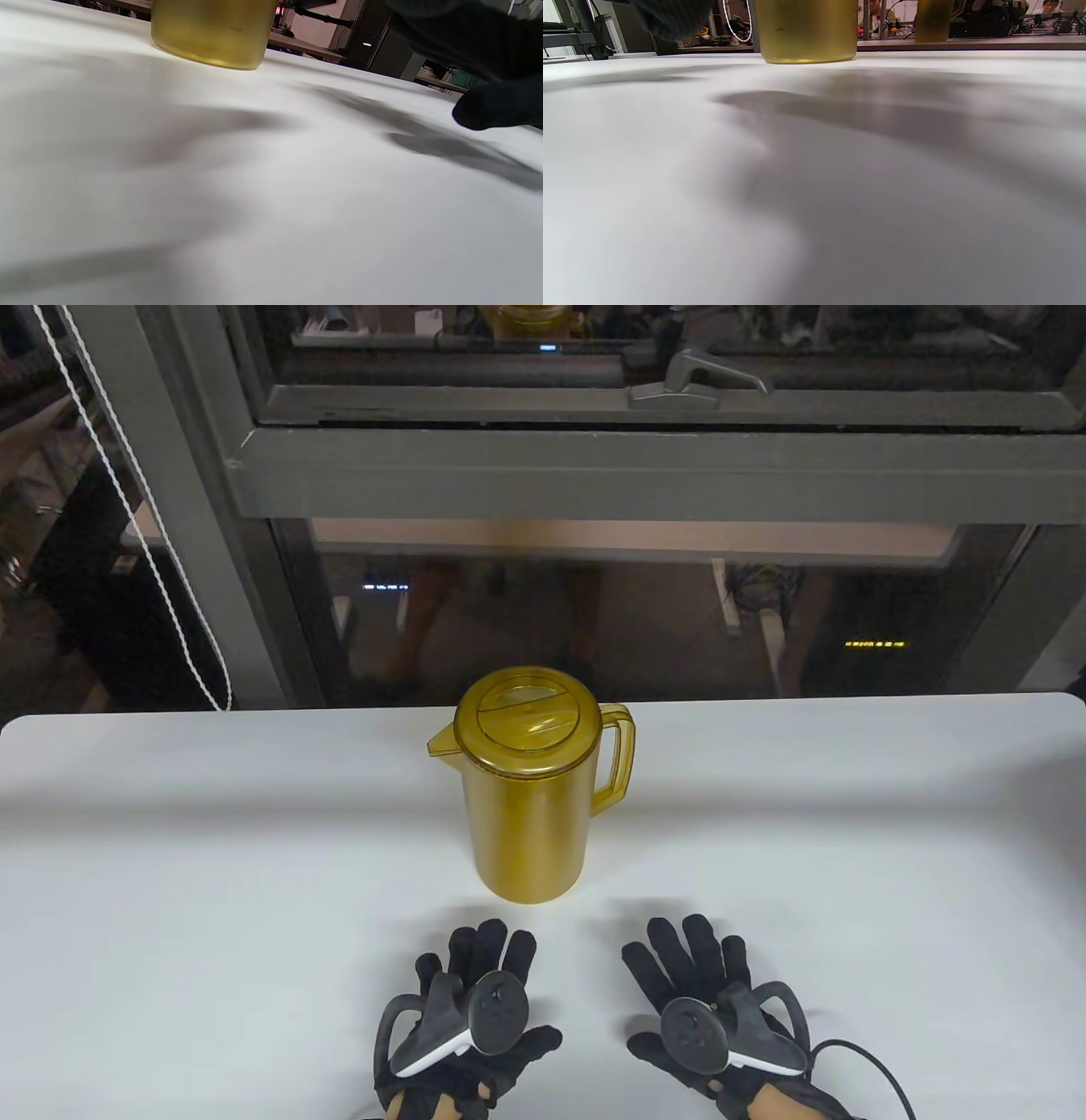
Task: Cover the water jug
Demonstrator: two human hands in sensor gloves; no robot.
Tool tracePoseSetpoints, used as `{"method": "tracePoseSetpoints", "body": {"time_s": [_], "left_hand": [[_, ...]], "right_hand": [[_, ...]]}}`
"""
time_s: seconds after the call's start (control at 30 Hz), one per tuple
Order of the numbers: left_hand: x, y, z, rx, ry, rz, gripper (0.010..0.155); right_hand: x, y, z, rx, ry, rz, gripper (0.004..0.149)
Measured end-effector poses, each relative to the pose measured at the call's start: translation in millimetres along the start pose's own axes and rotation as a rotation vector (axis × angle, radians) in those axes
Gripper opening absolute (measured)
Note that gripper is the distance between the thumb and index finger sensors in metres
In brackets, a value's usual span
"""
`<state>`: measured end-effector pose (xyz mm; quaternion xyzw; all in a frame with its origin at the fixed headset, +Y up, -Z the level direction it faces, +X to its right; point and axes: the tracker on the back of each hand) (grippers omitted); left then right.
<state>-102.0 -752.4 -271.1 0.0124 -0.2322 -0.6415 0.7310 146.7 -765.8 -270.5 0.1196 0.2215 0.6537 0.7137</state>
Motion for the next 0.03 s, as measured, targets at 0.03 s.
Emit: {"method": "tracePoseSetpoints", "body": {"time_s": [0.03], "left_hand": [[-0.2,-0.5,0.4,-0.001,0.004,0.004,0.093]], "right_hand": [[-0.1,-0.1,-0.1,-0.001,0.002,0.0,0.094]]}}
Point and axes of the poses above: the tracker on the back of each hand, its own y axis roughly to the thumb side, its own z axis roughly from the fingertips to the wrist, x = y × z, and after that the axes turned 3 degrees about -z, right-handed
